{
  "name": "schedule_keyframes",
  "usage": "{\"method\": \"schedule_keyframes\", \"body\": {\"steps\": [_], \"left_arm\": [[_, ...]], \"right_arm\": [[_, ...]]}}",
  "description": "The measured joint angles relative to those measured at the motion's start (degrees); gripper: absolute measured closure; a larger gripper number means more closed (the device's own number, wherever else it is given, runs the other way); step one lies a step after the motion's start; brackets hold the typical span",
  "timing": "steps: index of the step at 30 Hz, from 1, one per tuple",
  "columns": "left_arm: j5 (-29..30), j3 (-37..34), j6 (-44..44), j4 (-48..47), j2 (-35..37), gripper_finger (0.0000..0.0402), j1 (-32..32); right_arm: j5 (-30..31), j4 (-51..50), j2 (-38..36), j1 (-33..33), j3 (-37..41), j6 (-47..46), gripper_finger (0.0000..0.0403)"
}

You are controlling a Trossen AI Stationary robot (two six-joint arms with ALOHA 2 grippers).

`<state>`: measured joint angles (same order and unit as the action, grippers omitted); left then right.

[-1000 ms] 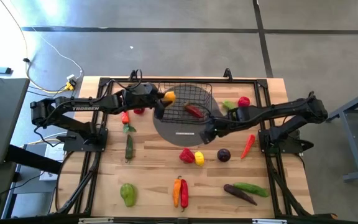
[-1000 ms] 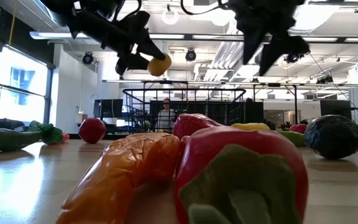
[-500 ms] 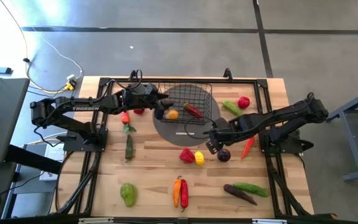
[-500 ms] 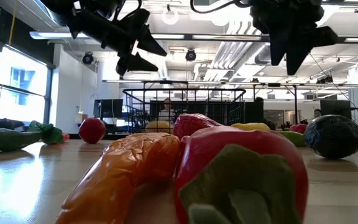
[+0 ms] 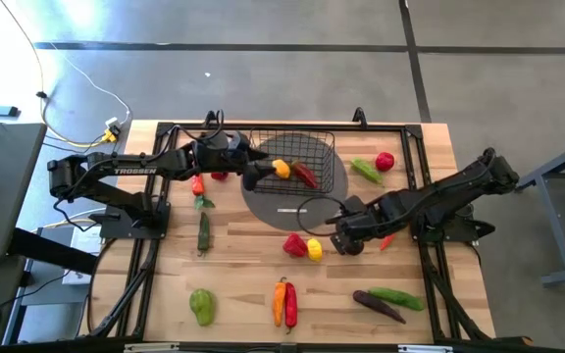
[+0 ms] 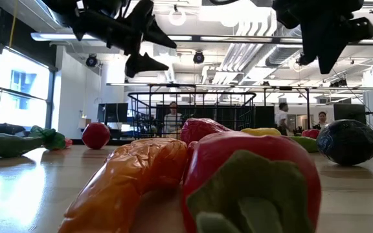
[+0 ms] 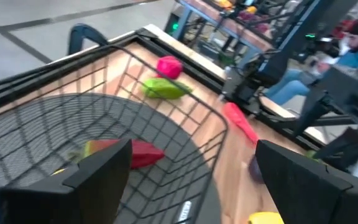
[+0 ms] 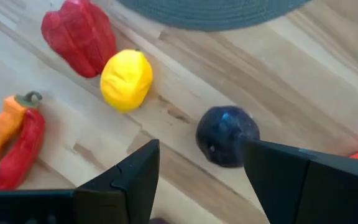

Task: Build produce basket
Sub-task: Put the onion into the wire basket

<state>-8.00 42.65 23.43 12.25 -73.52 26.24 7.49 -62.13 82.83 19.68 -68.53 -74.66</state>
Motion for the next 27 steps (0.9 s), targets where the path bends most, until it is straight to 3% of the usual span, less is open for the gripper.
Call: {"method": "schedule_keyframes", "body": {"steps": [15,24,27], "left_arm": [[-5.12,0.01,0.42,2.84,0.46,0.0069,-0.62],[-12.77,0.01,0.41,2.67,0.46,0.0069,-0.81],[-15.57,0.01,0.47,2.64,0.46,0.0069,-0.81]], "right_arm": [[-2.21,0.31,0.0,2.86,0.0,-6.37,0.0184],[-2.03,0.55,0.0,4.9,0.0,-7.75,0.0099],[0.99,0.31,0.0,5.54,0.0,-9.47,0.0069]]}}
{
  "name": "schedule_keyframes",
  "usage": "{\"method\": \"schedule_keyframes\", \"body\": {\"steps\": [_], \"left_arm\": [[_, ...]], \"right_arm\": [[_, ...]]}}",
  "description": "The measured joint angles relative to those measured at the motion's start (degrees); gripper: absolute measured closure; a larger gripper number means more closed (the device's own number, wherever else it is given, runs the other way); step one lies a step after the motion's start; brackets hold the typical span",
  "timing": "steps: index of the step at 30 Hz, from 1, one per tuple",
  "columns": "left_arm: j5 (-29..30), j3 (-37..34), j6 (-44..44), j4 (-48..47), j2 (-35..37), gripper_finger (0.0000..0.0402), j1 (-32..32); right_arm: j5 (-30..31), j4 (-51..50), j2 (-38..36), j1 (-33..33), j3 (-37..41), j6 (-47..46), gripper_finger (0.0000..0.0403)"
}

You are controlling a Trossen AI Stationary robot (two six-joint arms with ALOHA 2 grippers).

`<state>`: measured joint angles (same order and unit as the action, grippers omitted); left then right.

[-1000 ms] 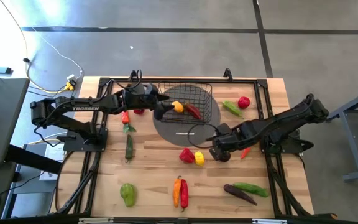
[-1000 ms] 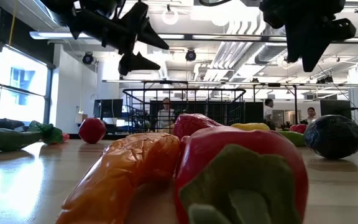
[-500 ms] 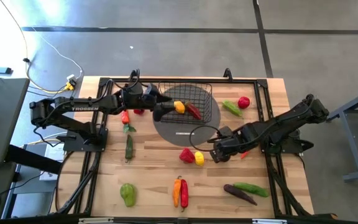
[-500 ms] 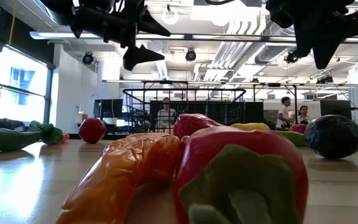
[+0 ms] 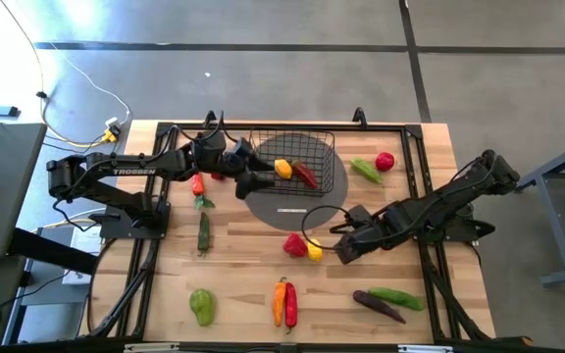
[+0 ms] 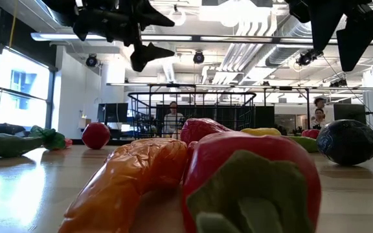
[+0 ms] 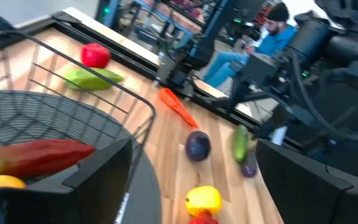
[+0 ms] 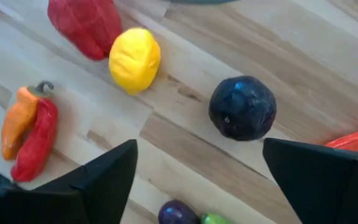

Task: Build produce basket
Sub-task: Put the onion into the wire basket

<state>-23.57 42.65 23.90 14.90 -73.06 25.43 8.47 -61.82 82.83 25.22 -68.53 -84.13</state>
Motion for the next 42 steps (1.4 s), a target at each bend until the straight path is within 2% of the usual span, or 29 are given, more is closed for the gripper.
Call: {"method": "schedule_keyframes", "body": {"steps": [4,10,24,42], "left_arm": [[-2.8,0.0,0.97,-0.02,0.0,0.0069,-0.51],[-3.44,0.0,1.01,-0.02,0.0,0.0069,-3.08],[-3.41,0.0,2.7,0.01,0.0,0.0069,-7.58],[-3.46,0.0,2.94,0.0,0.0,0.0069,-7.91]], "right_arm": [[0.51,-0.15,0.09,0.45,0.0,0.32,0.005],[0.5,-1.17,3.08,0.07,0.0,0.29,0.0047],[-2.84,-4.63,11.32,-4.26,0.0,-9.08,0.0047],[-6.19,-3.2,20.02,-6.87,0.01,-9.96,0.0048]]}}
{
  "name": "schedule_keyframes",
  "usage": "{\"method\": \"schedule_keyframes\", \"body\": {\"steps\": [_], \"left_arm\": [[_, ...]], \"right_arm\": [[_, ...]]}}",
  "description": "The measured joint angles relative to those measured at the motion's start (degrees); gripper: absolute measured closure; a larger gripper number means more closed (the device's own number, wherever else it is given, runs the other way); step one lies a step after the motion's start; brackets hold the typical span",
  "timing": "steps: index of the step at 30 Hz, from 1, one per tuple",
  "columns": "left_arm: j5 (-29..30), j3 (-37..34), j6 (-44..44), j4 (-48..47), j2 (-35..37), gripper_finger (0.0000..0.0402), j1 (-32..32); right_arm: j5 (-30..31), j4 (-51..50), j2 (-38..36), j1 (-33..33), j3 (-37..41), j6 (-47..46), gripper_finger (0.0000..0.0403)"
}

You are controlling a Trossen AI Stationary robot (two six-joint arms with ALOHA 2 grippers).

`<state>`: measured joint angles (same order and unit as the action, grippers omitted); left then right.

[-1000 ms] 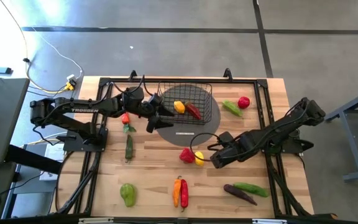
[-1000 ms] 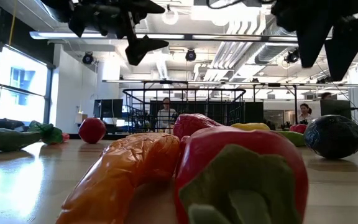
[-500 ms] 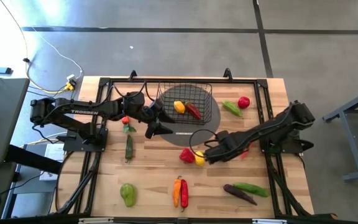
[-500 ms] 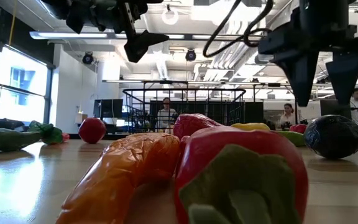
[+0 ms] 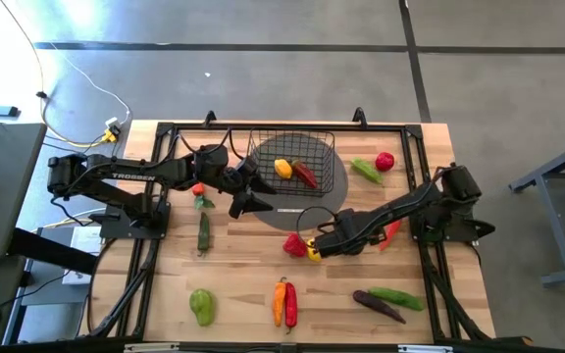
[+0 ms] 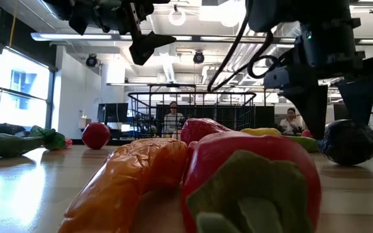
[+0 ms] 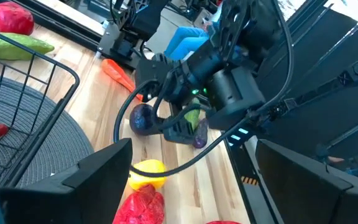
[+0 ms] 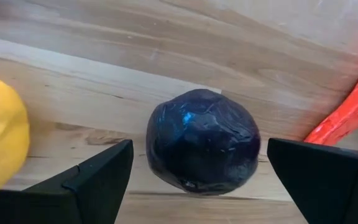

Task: Build produce basket
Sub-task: Put the onion into the wire basket

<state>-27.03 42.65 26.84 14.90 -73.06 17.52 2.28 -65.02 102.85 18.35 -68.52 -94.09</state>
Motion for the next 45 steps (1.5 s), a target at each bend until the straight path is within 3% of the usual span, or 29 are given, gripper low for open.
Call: {"method": "schedule_keyframes", "body": {"steps": [8,17,21,32,45], "left_arm": [[-0.02,0.0,0.01,-0.04,0.0,0.0069,0.0],[0.04,0.0,0.01,-0.07,0.0,0.0069,0.23],[0.07,0.0,0.01,-0.07,0.0,0.0069,0.76],[0.24,0.0,0.01,-0.07,0.0,0.0069,2.43],[0.21,0.0,0.04,-0.05,0.0,0.0069,2.38]], "right_arm": [[0.62,-0.05,2.93,0.0,0.01,0.01,0.0057],[0.61,-0.05,3.38,0.0,0.01,0.05,0.0154],[0.5,0.23,2.69,0.55,0.01,0.03,0.0168],[4.44,2.96,-6.77,1.68,0.01,-0.3,0.0169],[19.49,13.41,-21.72,-1.0,0.01,12.93,0.0166]]}}
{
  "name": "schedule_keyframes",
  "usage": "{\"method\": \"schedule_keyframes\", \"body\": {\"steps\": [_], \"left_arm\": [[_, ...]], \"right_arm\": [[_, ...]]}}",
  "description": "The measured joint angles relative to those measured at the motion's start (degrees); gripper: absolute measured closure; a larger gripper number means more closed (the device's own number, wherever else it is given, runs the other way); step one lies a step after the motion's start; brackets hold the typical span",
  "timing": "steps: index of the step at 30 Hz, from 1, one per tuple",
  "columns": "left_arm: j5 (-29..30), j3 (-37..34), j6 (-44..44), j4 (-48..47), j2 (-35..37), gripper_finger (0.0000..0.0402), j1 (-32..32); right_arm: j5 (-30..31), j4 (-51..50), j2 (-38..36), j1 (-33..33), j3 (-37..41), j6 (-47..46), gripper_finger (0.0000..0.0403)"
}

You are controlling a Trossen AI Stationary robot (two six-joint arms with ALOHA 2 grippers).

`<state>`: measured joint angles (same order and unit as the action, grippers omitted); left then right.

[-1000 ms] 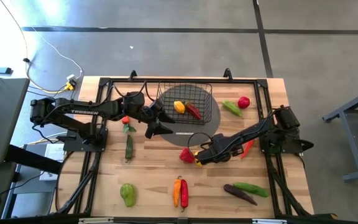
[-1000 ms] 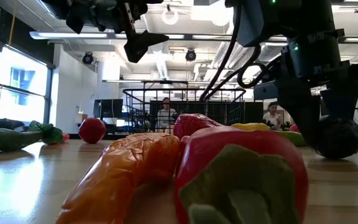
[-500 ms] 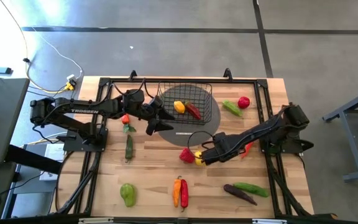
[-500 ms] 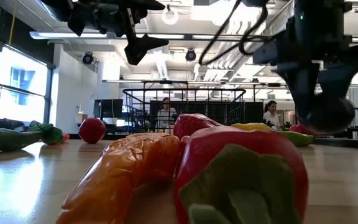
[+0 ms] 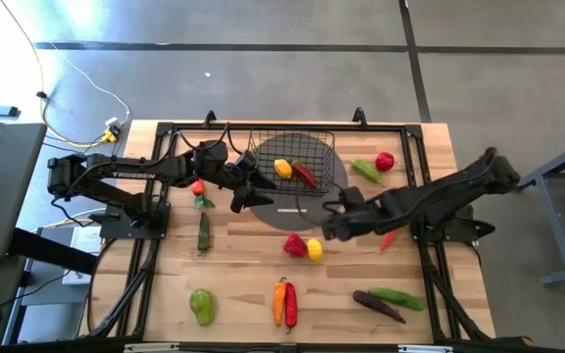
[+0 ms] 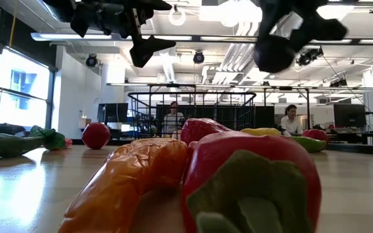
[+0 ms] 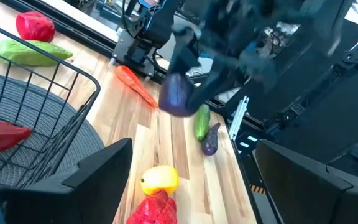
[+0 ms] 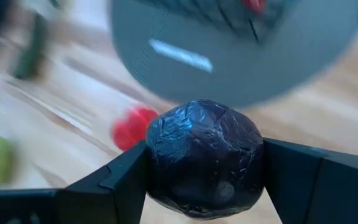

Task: Build produce basket
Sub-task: Put the onion into the wire basket

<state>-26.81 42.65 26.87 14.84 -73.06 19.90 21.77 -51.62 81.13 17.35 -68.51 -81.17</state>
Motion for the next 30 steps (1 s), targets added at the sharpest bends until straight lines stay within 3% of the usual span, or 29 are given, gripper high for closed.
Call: {"method": "schedule_keyframes", "body": {"steps": [6,13,21,27,30], "left_arm": [[-0.02,0.0,0.0,0.03,0.0,0.0069,0.0],[-0.04,0.0,0.2,0.03,0.0,0.0069,-0.04],[0.3,0.0,4.62,-0.63,0.0,0.0069,-0.09],[5.61,-0.02,7.08,-5.57,0.71,0.0069,-0.79],[11.3,0.04,7.06,-11.04,2.25,0.0069,-2.02]], "right_arm": [[5.55,8.04,-3.15,-5.17,0.0,13.57,0.0163],[5.76,16.53,-3.03,-12.56,0.0,30.51,0.0162],[5.63,17.65,-2.98,-20.11,0.0,41.13,0.0161],[5.4,18.12,-1.39,-24.44,-0.07,46.1,0.016],[3.18,18.71,0.2,-26.03,-0.07,47.45,0.016]]}}
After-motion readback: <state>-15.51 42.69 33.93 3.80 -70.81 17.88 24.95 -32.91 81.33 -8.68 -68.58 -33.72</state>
